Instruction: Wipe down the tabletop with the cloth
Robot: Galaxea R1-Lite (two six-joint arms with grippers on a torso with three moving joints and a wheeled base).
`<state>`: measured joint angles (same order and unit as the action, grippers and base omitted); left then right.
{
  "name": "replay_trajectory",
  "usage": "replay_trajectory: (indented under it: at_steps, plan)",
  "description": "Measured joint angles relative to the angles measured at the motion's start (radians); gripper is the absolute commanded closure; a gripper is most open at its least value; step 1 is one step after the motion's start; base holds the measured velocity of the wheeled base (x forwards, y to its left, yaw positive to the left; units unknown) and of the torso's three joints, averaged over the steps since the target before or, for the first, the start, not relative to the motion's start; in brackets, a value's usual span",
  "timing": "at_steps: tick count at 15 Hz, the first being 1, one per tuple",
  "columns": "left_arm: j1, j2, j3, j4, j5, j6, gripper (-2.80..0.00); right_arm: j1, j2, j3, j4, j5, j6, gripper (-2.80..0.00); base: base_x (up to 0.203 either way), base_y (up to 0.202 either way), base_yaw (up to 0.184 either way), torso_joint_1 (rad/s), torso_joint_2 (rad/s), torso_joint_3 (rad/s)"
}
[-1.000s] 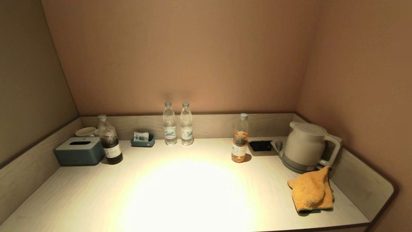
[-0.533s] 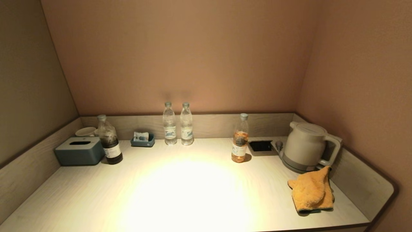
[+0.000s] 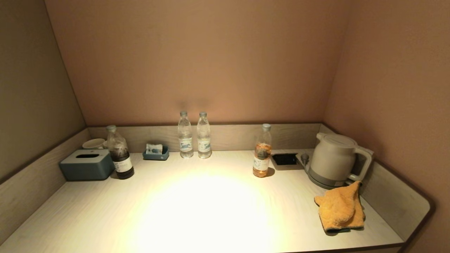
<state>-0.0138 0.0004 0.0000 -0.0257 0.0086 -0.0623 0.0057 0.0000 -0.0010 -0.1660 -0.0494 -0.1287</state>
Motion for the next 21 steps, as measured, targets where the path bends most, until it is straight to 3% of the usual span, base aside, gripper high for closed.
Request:
replay_trajectory:
  at_steps: [10,21]
  plan:
    - [0.000,0.000,0.000,0.000,0.000,0.000,0.00,0.000,-0.001,0.001,0.154,0.063,0.085,0.00,0.000,0.000,0.000,0.000,0.00,0.000]
    - [0.000,0.000,0.000,0.000,0.000,0.000,0.00,0.000,-0.001,0.001,0.165,0.061,0.094,0.00,0.000,0.000,0.000,0.000,0.00,0.000]
